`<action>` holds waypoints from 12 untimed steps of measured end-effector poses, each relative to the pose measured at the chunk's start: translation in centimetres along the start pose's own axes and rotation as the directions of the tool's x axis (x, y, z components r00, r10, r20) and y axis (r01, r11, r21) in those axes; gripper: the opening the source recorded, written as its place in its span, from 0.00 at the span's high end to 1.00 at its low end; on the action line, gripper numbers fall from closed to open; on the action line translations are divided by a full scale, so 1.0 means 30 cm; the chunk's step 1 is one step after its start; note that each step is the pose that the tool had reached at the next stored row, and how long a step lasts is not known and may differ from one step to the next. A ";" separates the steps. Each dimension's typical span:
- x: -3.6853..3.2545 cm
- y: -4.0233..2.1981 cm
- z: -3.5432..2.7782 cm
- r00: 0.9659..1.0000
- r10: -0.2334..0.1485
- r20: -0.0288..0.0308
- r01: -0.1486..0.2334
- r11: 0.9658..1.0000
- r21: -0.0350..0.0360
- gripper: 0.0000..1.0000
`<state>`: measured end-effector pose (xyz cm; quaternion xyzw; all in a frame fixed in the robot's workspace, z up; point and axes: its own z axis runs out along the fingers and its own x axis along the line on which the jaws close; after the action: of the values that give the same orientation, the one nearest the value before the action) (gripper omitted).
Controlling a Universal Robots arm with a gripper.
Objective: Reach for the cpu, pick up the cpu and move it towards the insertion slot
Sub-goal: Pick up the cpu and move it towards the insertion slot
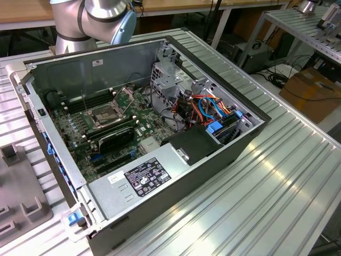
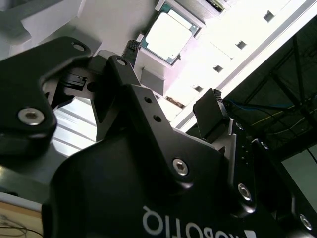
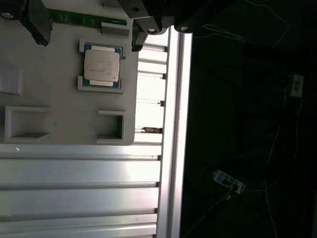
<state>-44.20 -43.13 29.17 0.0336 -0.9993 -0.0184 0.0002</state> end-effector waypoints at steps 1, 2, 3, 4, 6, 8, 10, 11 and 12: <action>0.000 0.000 0.001 1.000 0.000 0.000 0.000 1.000 0.000 0.27; 0.000 0.000 0.004 1.000 0.000 0.000 0.000 1.000 0.000 0.27; 0.000 0.000 0.005 1.000 0.000 0.000 0.000 1.000 0.000 0.27; 0.000 -0.001 0.010 1.000 0.000 0.000 0.000 1.000 0.000 0.27; 0.000 -0.001 0.017 1.000 0.000 0.000 0.000 1.000 0.000 0.27; 0.000 -0.001 0.022 1.000 0.000 0.000 0.000 1.000 0.000 0.27; 0.000 -0.001 0.030 1.000 0.000 0.000 0.000 1.000 0.000 0.27; 0.000 -0.002 0.034 1.000 0.000 0.000 0.000 1.000 0.000 0.27; 0.000 -0.002 0.039 1.000 0.000 0.000 0.000 1.000 0.000 0.27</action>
<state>-44.20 -43.14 28.01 0.0336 -0.9993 -0.0184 0.0003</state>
